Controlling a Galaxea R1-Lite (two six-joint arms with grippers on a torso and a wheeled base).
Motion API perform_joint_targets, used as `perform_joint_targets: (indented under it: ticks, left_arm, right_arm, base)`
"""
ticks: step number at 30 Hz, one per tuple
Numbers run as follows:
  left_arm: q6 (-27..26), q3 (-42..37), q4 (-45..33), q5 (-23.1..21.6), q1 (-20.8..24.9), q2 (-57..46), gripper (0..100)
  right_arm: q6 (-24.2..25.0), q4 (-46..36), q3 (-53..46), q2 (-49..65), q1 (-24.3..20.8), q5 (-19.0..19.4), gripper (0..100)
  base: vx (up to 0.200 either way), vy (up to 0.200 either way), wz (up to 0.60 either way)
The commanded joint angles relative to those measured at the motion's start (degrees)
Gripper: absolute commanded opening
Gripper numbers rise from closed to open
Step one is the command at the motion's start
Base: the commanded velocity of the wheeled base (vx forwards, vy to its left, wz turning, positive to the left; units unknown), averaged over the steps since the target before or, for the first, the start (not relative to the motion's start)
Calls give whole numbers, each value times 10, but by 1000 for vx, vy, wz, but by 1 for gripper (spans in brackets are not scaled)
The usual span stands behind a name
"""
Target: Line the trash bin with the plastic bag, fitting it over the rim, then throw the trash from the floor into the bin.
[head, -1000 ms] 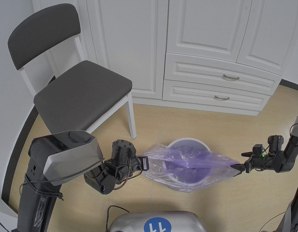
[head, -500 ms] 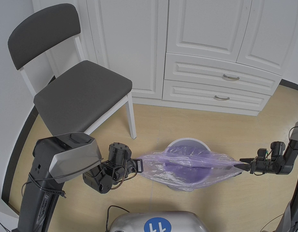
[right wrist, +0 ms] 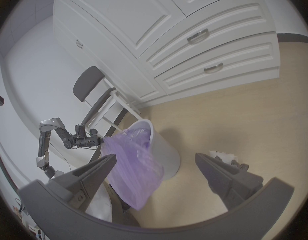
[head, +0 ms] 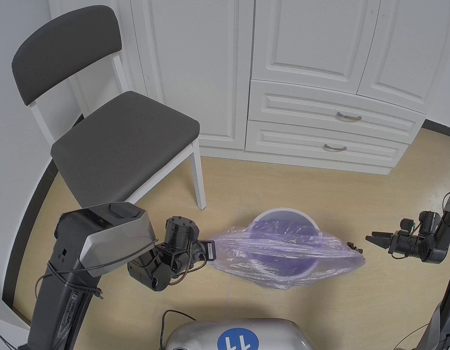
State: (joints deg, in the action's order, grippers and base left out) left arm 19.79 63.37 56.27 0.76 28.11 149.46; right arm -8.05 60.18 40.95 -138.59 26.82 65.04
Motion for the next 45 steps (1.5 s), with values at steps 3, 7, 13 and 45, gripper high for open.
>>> perform_joint_targets:
  ticks: [3, 7, 13, 45]
  left_arm:
    - [2, 1, 2, 0, 2, -6, 0]
    - [3, -6, 8, 0, 9, -27, 0]
    - [6, -25, 13, 0, 33, -59, 0]
    - [-2, -13, -1, 1, 10, -54, 100]
  right_arm:
    - [75, 97, -22, 20, -2, 3, 100]
    - [153, 205, -59, 54, -53, -13, 100]
    - [161, 257, -96, 100, -140, -105, 100]
    - [-294, 248, -153, 66, -519, -644, 100]
  base:
    - [0, 0, 0]
    - [0, 0, 0]
    - [0, 0, 0]
    - [0, 0, 0]
